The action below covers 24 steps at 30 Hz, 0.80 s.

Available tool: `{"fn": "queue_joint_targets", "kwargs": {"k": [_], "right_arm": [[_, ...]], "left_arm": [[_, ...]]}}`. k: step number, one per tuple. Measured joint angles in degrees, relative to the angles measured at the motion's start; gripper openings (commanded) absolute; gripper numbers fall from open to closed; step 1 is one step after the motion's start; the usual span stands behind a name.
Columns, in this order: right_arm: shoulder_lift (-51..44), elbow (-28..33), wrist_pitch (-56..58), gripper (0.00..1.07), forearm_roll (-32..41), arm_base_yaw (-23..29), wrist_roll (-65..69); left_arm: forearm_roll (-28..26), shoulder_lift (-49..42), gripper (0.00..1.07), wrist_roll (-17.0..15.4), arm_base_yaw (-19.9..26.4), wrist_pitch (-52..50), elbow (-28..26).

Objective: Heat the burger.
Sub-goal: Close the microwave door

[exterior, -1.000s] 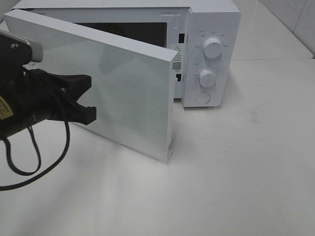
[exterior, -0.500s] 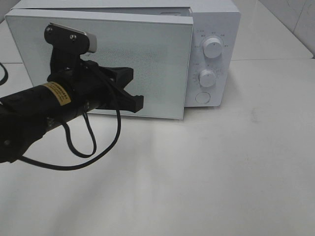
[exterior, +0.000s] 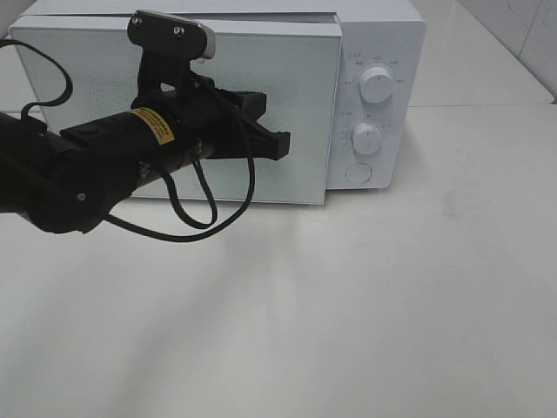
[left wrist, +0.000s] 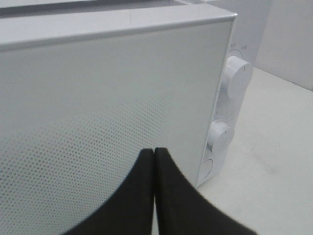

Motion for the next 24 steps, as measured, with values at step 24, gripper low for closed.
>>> {"fn": "queue_joint_targets", "kwargs": {"k": [24], "right_arm": [[0.0,0.0,0.0,0.75,0.0,0.0,0.0]], "left_arm": [[1.1,9.6,0.0,0.0,-0.7,6.6,-15.7]]}}
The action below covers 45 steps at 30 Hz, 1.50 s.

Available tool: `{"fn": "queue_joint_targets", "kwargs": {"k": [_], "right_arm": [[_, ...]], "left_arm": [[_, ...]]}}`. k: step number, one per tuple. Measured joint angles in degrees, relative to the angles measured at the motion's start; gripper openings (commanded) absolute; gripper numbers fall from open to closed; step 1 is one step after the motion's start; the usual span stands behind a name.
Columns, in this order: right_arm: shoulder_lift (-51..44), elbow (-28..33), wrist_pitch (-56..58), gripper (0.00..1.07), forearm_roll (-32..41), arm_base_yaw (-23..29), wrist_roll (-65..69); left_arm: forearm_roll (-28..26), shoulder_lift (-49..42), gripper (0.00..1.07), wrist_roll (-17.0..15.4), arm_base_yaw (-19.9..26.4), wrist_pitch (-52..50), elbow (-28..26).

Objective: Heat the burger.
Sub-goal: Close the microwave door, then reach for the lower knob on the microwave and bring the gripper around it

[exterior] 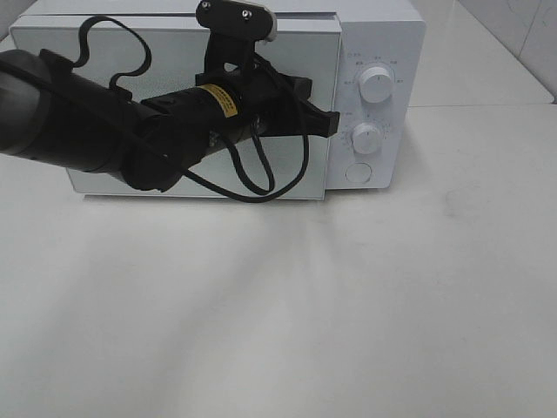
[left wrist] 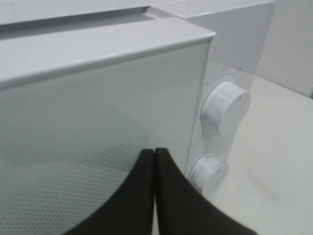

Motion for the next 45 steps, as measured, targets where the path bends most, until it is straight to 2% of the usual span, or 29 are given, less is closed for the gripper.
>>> {"fn": "queue_joint_targets", "kwargs": {"k": [15,18,28,36,38,41,42,43,44,45], "right_arm": [[0.0,0.0,0.0,0.75,0.0,0.0,0.0],[0.0,0.0,0.0,0.75,0.0,0.0,0.0],[0.0,0.0,0.0,0.75,0.0,0.0,0.0],[0.0,0.0,0.0,0.75,0.0,0.0,0.0],[0.0,0.0,0.0,0.75,0.0,0.0,0.0],[0.0,0.0,0.0,0.75,0.0,0.0,0.0],[0.0,0.0,0.0,0.75,0.0,0.0,0.0],[0.0,0.0,0.0,0.75,0.0,0.0,0.0],[0.0,0.0,0.0,0.75,0.0,0.0,0.0],[0.0,0.0,0.0,0.75,0.0,0.0,0.0]], "left_arm": [[-0.6,3.2,0.0,0.2,-0.2,1.0,-4.5],[0.0,3.6,0.0,0.3,1.1,1.5,-6.0],[1.5,3.4,0.0,0.3,1.3,3.5,-6.6],[0.7,-0.6,0.0,0.2,0.7,15.1,-7.6],[0.3,-2.0,0.0,0.2,0.1,22.4,-7.7],[0.1,-2.5,0.0,0.0,-0.2,24.8,-7.7],[-0.4,-3.8,0.1,-0.2,-0.9,30.1,-7.7],[-0.6,-5.3,0.29,-0.2,-1.3,35.9,-7.7],[-0.6,-5.3,0.29,-0.2,-1.3,35.9,-7.7],[-0.6,-5.8,0.43,-0.2,-1.5,38.1,-7.7]]}}
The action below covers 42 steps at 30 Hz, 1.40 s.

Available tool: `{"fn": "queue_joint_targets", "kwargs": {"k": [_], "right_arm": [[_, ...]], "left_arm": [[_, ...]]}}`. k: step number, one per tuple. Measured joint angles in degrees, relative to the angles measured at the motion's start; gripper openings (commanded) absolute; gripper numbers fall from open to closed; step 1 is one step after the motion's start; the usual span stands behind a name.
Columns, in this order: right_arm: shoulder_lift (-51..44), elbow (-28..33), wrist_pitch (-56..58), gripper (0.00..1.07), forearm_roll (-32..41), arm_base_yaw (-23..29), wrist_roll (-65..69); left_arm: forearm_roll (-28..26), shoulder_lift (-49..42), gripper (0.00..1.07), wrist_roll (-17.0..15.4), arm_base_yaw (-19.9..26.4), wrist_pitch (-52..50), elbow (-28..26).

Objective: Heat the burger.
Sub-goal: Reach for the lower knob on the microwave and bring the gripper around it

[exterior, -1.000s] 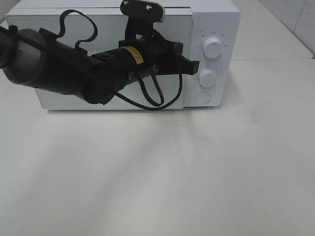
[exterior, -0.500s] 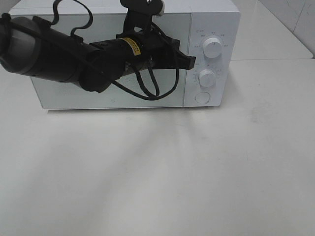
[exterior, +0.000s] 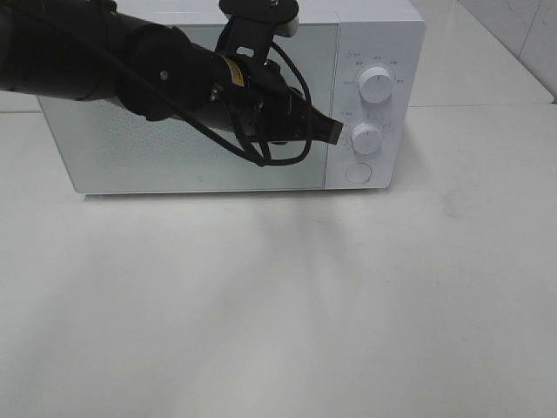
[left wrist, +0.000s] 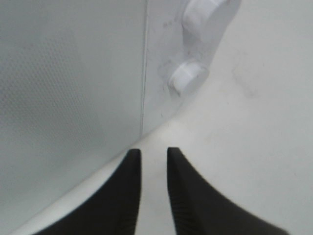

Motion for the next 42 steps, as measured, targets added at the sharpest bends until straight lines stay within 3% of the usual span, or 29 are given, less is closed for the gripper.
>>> {"fn": "queue_joint_targets", "kwargs": {"k": [1,2,4,7,20,27,37,42], "right_arm": [[0.0,0.0,0.0,0.75,0.0,0.0,0.0],[0.0,0.0,0.0,0.75,0.0,0.0,0.0],[0.0,0.0,0.0,0.75,0.0,0.0,0.0],[0.0,0.0,0.0,0.75,0.0,0.0,0.0],[0.0,0.0,0.0,0.75,0.0,0.0,0.0],[0.0,0.0,0.0,0.75,0.0,0.0,0.0],[0.0,0.0,0.0,0.75,0.0,0.0,0.0],[0.0,0.0,0.0,0.75,0.0,0.0,0.0]], "left_arm": [[-0.1,-1.3,0.73,0.0,-0.2,5.2,0.0],[-0.1,-1.3,0.73,0.0,-0.2,5.2,0.0],[-0.1,-3.0,1.01,0.0,-0.3,10.9,0.0],[-0.2,-3.4,1.02,0.0,-0.3,12.6,0.0],[-0.2,-4.8,1.01,0.0,-0.3,41.4,-0.1],[-1.0,-5.2,1.01,0.0,0.6,51.3,-0.1],[-1.8,-11.5,1.01,0.0,11.2,58.3,-0.1],[-1.9,-16.9,1.01,0.1,20.0,62.5,-0.2]]}}
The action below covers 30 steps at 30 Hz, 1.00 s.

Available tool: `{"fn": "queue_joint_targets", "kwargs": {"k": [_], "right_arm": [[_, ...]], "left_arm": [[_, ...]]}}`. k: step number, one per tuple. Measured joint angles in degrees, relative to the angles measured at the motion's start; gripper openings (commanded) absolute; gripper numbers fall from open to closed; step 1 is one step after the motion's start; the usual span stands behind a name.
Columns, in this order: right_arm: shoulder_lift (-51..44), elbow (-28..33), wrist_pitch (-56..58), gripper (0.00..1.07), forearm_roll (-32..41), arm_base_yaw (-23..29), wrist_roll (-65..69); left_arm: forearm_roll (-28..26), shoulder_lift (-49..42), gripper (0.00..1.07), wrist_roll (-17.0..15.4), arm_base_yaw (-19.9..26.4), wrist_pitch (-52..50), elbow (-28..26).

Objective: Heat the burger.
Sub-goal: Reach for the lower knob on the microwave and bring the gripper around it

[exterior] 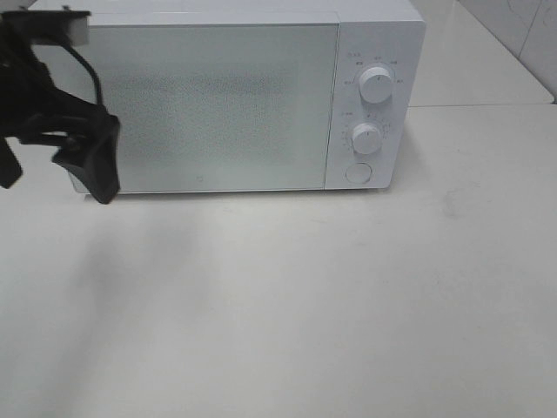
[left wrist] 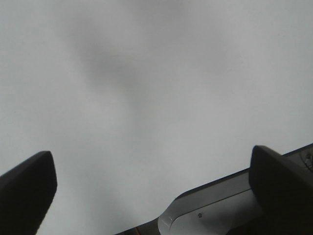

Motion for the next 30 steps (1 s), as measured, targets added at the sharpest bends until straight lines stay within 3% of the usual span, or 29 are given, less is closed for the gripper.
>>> {"fn": "queue_joint_targets", "kwargs": {"k": [9,16,23,25,30], "right_arm": [[0.0,0.0,0.0,0.75,0.0,0.0,0.0],[0.0,0.0,0.0,0.75,0.0,0.0,0.0],[0.0,0.0,0.0,0.75,0.0,0.0,0.0],[0.0,0.0,0.0,0.75,0.0,0.0,0.0],[0.0,0.0,0.0,0.75,0.0,0.0,0.0]], "left_arm": [[0.0,-8.0,1.01,0.3,10.0,1.8,2.5],[0.4,-17.7,1.01,0.9,17.4,1.9,13.1],[2.5,-25.2,1.01,0.9,19.7,1.9,21.7],[3.3,-30.2,1.01,0.9,19.9,2.0,26.6],[3.3,-35.2,1.01,0.9,19.9,1.8,30.5]]}}
